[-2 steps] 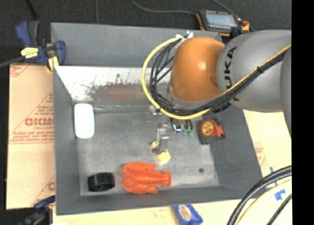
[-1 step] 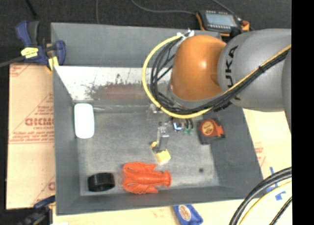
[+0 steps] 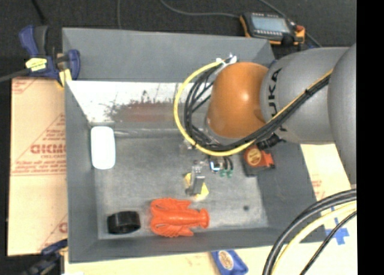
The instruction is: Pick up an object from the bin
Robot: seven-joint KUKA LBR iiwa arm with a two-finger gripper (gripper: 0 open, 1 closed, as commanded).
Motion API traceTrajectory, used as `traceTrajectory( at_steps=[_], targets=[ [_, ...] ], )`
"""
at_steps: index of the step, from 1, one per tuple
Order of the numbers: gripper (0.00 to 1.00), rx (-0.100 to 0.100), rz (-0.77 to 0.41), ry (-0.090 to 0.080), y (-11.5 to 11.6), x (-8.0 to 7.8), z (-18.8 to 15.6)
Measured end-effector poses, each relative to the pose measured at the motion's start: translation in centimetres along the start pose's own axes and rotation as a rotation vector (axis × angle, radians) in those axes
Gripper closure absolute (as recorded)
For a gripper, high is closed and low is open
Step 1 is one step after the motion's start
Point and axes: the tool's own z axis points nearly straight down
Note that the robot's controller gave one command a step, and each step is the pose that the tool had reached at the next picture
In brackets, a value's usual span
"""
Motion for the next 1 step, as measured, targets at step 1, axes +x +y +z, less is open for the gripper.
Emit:
traceTrajectory(
  at_steps=[1],
  targets=[
    [0.0,0.001,0.036,0.006,-0.03,4.12,5.72]
  ],
)
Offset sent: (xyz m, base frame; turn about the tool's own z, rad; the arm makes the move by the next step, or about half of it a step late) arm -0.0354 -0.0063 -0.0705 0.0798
